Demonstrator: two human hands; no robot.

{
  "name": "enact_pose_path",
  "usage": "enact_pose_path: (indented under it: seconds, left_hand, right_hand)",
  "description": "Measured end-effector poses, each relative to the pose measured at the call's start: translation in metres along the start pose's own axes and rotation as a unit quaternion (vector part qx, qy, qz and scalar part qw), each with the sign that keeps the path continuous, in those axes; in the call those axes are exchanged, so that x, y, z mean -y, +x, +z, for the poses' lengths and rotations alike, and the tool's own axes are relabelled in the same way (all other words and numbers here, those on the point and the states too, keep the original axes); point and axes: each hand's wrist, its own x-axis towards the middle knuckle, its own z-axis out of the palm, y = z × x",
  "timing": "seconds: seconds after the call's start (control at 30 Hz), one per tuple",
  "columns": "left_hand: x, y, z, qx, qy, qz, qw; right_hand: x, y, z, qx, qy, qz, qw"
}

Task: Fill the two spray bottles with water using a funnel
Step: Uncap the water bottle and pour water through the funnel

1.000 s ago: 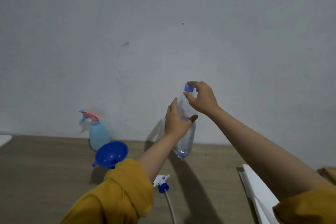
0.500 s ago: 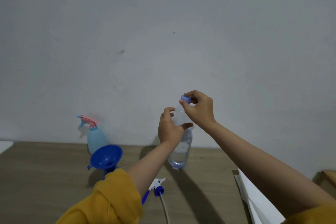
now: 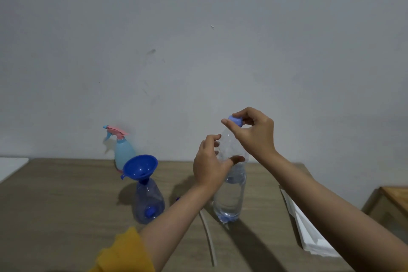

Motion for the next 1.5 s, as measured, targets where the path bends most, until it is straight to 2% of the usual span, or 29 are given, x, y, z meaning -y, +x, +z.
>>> enact_pose_path:
  seconds: [0.13, 0.27, 0.57, 0.63, 0.67, 0.73, 0.8, 0.93, 1.03, 1.1, 1.23, 1.37, 1.5]
  left_hand:
    - [0.005, -0.003, -0.004, -0.001, 0.008, 0.018, 1.0]
    - [0.009, -0.004, -0.006, 0.008, 0.015, 0.032, 0.999]
    - [0.01, -0.007, -0.009, 0.009, 0.009, 0.037, 0.999]
    - [0.009, -0.007, -0.01, 0.011, 0.007, 0.035, 0.999]
    - [0.009, -0.007, -0.01, 0.013, 0.008, 0.036, 0.999]
    - [0.009, -0.008, -0.01, 0.015, 0.016, 0.039, 0.999]
    - [0.01, -0.008, -0.01, 0.017, 0.022, 0.041, 0.999]
    - [0.012, -0.008, -0.01, 0.017, 0.016, 0.04, 0.999]
    - [0.012, -0.008, -0.01, 0.009, 0.011, 0.042, 0.999]
    - [0.013, -0.009, -0.01, 0.005, 0.008, 0.042, 0.999]
    - [0.013, -0.009, -0.01, 0.004, 0.002, 0.04, 0.999]
    - [0.01, -0.01, -0.01, 0.003, -0.002, 0.04, 0.999]
    - [0.009, -0.011, -0.009, -0.003, -0.007, 0.037, 0.999]
  right_hand:
    - [0.008, 0.0, -0.005, 0.025, 0.028, 0.033, 0.999]
    - [0.007, 0.007, -0.017, 0.109, 0.061, 0.058, 0.99]
    - [0.006, 0.027, -0.038, 0.316, 0.166, 0.109, 0.928]
    - [0.009, 0.033, -0.042, 0.353, 0.136, 0.136, 0.916]
    - [0.012, 0.037, -0.043, 0.357, 0.084, 0.132, 0.921]
    - [0.02, 0.043, -0.044, 0.33, -0.038, 0.097, 0.938]
    - [0.028, 0.047, -0.044, 0.307, -0.099, 0.062, 0.945]
    - [0.032, 0.056, -0.045, 0.349, -0.086, 0.043, 0.932]
    - [0.034, 0.061, -0.051, 0.393, -0.022, 0.039, 0.918]
    - [0.033, 0.061, -0.058, 0.364, 0.05, 0.054, 0.929]
    - [0.011, 0.03, -0.068, 0.215, 0.156, 0.128, 0.956]
    - [-0.049, -0.052, -0.06, 0.102, 0.085, 0.245, 0.96]
    - [-0.104, -0.155, -0.047, 0.1, -0.006, 0.34, 0.935]
